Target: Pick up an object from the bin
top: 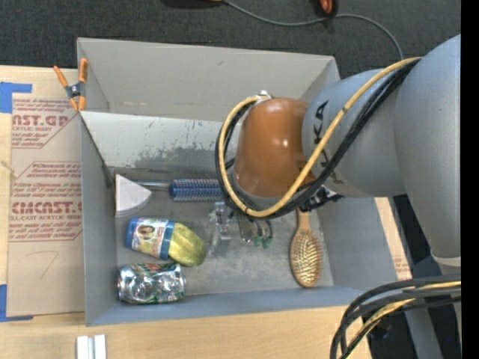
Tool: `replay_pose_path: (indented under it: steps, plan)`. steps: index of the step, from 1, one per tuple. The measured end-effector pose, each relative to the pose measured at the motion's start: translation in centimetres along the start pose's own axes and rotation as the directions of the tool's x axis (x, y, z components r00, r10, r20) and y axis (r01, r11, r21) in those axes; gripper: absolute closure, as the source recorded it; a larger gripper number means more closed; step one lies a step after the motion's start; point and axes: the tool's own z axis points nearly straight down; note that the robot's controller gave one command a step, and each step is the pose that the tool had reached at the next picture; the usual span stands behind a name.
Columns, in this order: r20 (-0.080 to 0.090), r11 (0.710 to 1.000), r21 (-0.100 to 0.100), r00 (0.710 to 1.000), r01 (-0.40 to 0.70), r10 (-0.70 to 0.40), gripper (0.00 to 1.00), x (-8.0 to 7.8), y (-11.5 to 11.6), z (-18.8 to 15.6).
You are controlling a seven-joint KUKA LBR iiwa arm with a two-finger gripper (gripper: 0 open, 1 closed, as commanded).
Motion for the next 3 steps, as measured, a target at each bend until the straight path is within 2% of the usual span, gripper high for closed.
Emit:
replay_pose_path:
  steps: [3]
  plan:
    - [-0.001, 1.0, -0.001, 1.0, 0.001, -0.001, 1.0, 0.1, 0.1, -3.4]
